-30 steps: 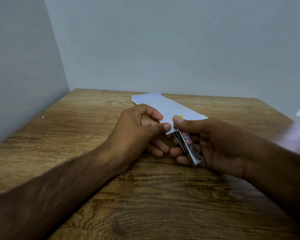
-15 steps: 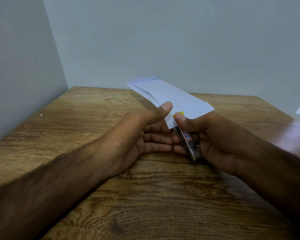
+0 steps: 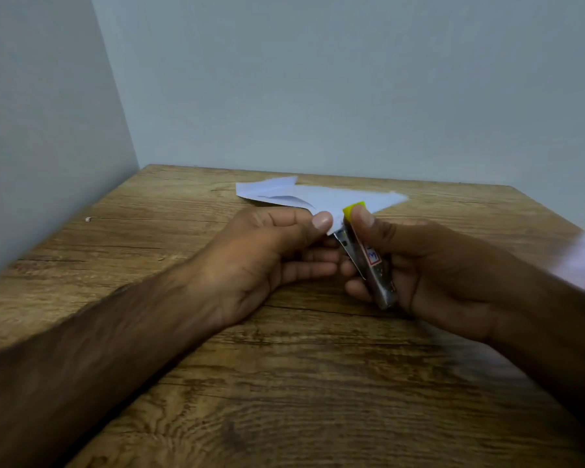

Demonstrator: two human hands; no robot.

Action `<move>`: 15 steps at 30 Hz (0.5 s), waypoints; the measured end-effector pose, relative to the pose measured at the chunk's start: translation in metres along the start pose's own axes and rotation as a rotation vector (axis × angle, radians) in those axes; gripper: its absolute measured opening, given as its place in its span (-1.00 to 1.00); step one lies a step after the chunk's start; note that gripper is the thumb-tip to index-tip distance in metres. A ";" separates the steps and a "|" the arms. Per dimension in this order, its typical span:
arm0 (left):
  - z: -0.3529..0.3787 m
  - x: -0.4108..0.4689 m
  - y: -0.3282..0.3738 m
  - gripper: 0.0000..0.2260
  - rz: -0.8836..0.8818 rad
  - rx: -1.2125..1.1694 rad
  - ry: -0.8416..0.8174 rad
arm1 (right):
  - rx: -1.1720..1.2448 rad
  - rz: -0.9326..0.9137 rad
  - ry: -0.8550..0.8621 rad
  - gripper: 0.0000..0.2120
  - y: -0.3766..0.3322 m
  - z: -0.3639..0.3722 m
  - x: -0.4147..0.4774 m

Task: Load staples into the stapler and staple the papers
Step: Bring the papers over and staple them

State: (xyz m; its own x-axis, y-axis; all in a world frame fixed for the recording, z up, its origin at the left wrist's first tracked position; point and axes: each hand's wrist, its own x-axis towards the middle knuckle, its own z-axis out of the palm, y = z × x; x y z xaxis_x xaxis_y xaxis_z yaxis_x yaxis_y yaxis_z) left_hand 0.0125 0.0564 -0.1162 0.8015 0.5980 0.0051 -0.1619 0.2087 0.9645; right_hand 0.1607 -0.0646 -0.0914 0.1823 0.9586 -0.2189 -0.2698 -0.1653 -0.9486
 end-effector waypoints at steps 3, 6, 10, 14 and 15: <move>0.000 0.003 0.000 -0.89 -0.007 0.028 0.060 | -0.052 0.012 -0.002 -0.57 0.000 0.000 0.000; 0.001 0.004 0.003 -0.91 -0.056 0.024 0.123 | -0.300 0.038 0.068 -0.60 -0.003 0.000 -0.008; 0.000 0.003 0.006 -0.94 -0.126 0.045 0.162 | -0.767 -0.008 0.150 -0.48 -0.009 -0.001 -0.028; 0.003 0.001 0.007 -0.85 -0.212 0.158 0.155 | -1.327 -0.071 0.223 -0.43 -0.006 0.008 -0.043; 0.003 0.000 0.007 -0.82 -0.232 0.191 0.146 | -1.392 -0.075 0.221 -0.41 -0.005 0.011 -0.044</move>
State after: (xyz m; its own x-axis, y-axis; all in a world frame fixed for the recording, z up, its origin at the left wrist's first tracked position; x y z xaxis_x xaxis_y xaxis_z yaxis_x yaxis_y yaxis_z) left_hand 0.0135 0.0556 -0.1084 0.7108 0.6593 -0.2452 0.1374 0.2117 0.9676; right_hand 0.1440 -0.1033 -0.0743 0.3323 0.9409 -0.0662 0.8645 -0.3319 -0.3775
